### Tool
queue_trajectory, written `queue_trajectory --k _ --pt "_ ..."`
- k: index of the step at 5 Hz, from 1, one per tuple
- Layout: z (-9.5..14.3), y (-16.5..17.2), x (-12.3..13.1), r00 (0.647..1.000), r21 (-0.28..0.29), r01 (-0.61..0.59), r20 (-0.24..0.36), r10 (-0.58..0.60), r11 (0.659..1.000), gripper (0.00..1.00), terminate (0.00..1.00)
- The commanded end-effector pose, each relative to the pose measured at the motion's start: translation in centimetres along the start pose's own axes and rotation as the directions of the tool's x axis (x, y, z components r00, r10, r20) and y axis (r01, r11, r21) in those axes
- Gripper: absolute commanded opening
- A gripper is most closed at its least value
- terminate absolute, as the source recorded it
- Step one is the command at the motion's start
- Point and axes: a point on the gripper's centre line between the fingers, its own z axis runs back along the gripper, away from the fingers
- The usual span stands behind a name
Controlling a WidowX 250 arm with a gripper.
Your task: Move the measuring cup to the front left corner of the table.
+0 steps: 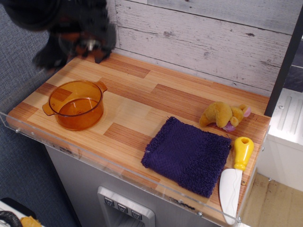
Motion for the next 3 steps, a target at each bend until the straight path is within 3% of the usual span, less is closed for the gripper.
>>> queue_trajectory --k 1,2,3 --pt "1.8 -1.8 -0.1 0.993 -0.37 0.021 -0.103 -0.064 0.929 1.0 0.0" --pt "2.0 -3.3 -1.4 0.958 -0.513 0.225 -0.039 -0.285 0.828 1.0 0.0" --pt "2.0 -3.3 -1.4 0.958 -0.513 0.225 -0.039 -0.285 0.828 1.0 1.0"
